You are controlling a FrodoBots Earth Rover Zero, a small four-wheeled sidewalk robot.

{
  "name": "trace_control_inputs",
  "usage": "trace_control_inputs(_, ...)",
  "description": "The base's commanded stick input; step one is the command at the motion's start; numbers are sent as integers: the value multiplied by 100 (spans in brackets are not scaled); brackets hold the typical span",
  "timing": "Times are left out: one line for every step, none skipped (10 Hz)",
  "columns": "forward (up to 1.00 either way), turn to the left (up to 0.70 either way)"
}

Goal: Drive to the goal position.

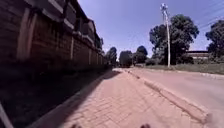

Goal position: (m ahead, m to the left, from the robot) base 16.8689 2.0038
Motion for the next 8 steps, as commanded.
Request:
trace_control_inputs(30,0)
trace_control_inputs(30,0)
trace_control_inputs(30,0)
trace_control_inputs(30,0)
trace_control_inputs(30,0)
trace_control_inputs(30,0)
trace_control_inputs(30,0)
trace_control_inputs(30,0)
